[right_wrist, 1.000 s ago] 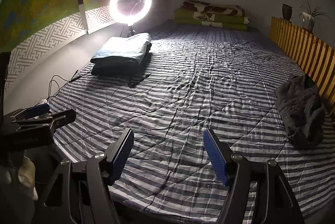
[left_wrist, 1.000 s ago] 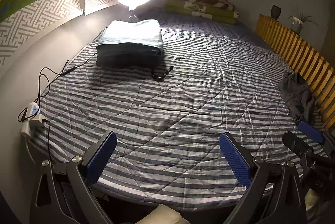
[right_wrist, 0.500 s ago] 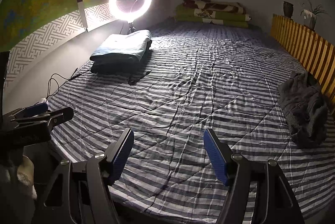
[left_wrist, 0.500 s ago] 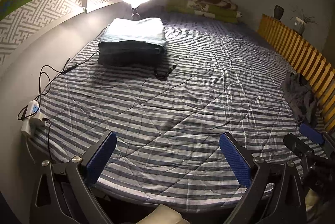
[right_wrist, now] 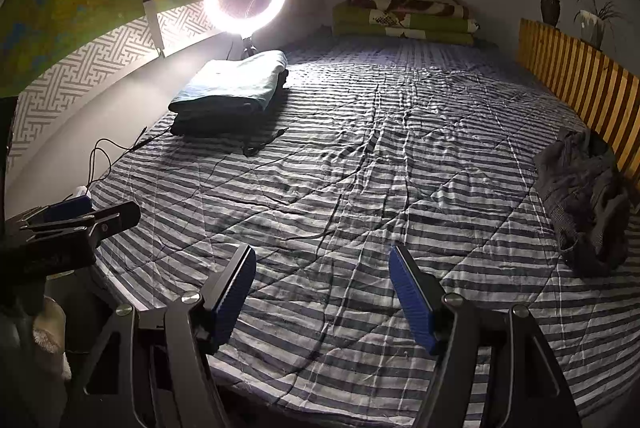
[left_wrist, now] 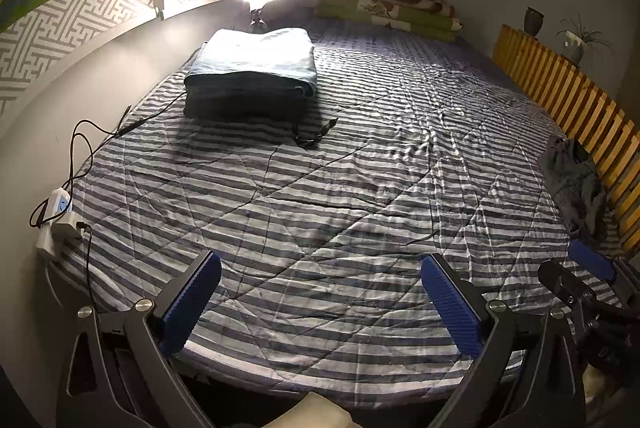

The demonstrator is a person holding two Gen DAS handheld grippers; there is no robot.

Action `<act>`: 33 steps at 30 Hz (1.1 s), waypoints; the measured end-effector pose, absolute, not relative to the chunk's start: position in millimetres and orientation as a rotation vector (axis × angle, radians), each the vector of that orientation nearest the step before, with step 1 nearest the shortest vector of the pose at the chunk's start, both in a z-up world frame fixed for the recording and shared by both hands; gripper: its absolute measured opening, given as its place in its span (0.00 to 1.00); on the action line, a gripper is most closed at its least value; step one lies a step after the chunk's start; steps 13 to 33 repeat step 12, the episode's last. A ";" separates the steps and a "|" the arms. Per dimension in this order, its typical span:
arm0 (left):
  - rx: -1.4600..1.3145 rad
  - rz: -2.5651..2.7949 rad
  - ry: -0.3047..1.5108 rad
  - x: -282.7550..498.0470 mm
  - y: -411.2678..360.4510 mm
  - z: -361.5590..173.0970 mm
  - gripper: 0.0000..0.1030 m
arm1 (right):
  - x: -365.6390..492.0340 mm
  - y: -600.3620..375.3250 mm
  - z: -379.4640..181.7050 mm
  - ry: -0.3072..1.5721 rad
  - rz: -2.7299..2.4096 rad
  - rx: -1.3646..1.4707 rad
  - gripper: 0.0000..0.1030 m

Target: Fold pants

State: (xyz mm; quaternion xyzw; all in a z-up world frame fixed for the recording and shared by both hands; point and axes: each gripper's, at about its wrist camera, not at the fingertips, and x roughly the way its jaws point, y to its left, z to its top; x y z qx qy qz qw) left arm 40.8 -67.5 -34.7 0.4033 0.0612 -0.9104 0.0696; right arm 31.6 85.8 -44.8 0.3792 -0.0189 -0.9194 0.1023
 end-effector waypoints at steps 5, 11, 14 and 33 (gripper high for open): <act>1.219 -2.746 0.172 37.1 -66.6 -39.8 0.99 | 29.2 86.7 -47.5 -0.060 -2.714 1.130 0.63; 1.283 -2.727 0.168 23.0 -67.3 -56.9 0.99 | 25.2 91.0 -57.2 -0.073 -2.718 1.166 0.63; 1.292 -2.719 0.164 20.3 -67.5 -60.3 0.99 | 24.0 92.7 -59.7 -0.078 -2.720 1.175 0.63; 1.292 -2.719 0.164 20.3 -67.5 -60.3 0.99 | 24.0 92.7 -59.7 -0.078 -2.720 1.175 0.63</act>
